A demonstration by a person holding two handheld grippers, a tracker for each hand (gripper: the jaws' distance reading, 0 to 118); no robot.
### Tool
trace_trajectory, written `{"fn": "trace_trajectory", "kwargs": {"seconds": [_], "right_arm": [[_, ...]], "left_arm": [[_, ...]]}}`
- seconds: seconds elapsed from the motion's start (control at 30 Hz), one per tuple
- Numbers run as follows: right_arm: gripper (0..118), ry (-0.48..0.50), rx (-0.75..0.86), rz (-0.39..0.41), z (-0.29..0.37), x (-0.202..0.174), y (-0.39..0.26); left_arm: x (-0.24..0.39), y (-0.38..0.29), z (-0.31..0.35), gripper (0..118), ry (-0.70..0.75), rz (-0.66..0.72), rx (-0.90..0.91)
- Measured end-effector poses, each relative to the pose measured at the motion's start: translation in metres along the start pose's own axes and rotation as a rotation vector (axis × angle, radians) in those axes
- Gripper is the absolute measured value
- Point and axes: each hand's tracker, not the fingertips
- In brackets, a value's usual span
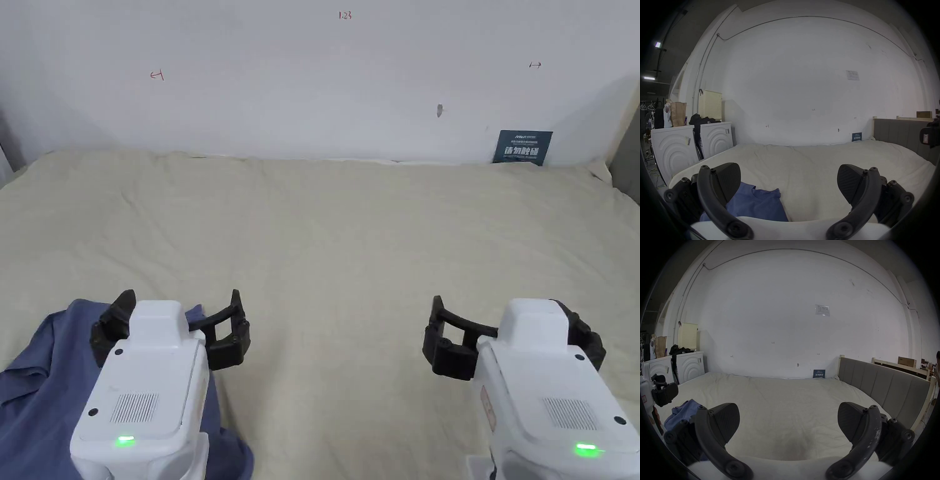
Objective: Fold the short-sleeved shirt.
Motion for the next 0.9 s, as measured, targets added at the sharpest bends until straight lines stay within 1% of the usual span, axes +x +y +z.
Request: {"fn": "trace_trajectory", "kwargs": {"seconds": [0.13,0.37,0.9], "right_arm": [[118,0.003,0.0,-0.007,0.0009,0.0005,0.0012],[118,0.006,0.0,0.006,0.0017,-0.0006,0.0025],[118,0.004,0.01,0.021,0.0044,-0.001,0.006]], "left_arm": [[0.0002,0.0008,0.0006,118,0.004,-0.012,0.005],[0.0025,0.0035,0.0017,118,0.003,-0.031,0.016],[0.0033,0.0063,0.003,117,0.013,-0.031,0.026]]}}
